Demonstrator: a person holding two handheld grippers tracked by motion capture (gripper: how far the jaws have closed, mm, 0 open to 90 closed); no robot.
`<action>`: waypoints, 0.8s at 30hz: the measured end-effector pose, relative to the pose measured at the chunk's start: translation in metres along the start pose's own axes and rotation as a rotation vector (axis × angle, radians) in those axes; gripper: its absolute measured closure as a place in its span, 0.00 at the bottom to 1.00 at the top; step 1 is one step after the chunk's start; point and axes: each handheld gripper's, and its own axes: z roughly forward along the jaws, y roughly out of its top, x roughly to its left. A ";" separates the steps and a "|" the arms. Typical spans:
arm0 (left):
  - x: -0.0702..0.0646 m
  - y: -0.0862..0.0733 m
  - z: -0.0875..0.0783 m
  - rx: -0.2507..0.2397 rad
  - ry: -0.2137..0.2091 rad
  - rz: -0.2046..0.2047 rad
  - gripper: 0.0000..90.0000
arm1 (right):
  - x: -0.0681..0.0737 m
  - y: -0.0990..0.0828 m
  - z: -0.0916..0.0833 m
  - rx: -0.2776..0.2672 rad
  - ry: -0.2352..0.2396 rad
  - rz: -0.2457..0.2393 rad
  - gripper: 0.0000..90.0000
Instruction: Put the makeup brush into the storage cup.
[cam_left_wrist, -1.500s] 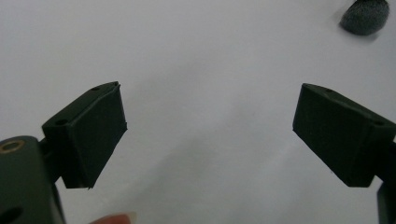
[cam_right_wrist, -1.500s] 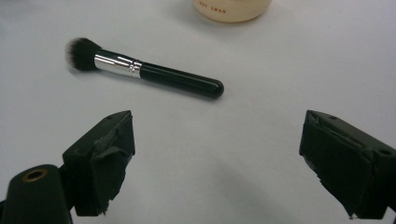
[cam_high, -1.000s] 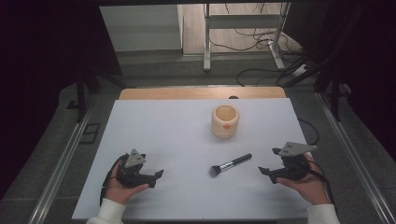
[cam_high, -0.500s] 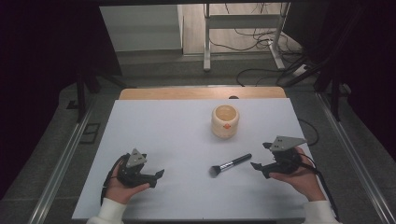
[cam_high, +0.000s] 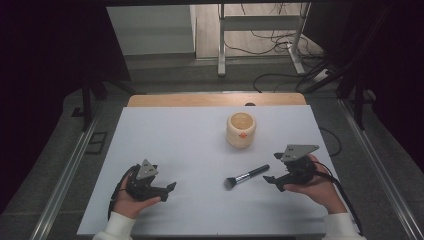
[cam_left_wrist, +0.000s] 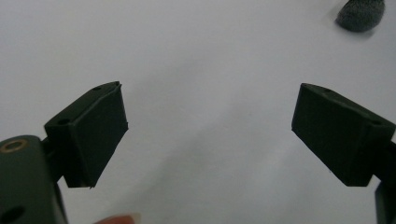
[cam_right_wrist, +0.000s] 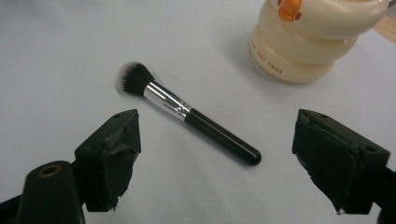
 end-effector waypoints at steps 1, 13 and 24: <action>0.000 0.000 0.000 0.002 0.007 0.002 0.13 | -0.001 0.003 0.001 0.001 0.006 -0.009 0.17; 0.000 0.000 -0.001 0.006 0.009 0.009 0.13 | -0.001 0.028 0.010 0.046 0.077 -0.138 0.18; 0.000 0.000 0.000 0.013 0.007 0.014 0.13 | -0.003 0.032 0.018 0.085 0.134 -0.206 0.18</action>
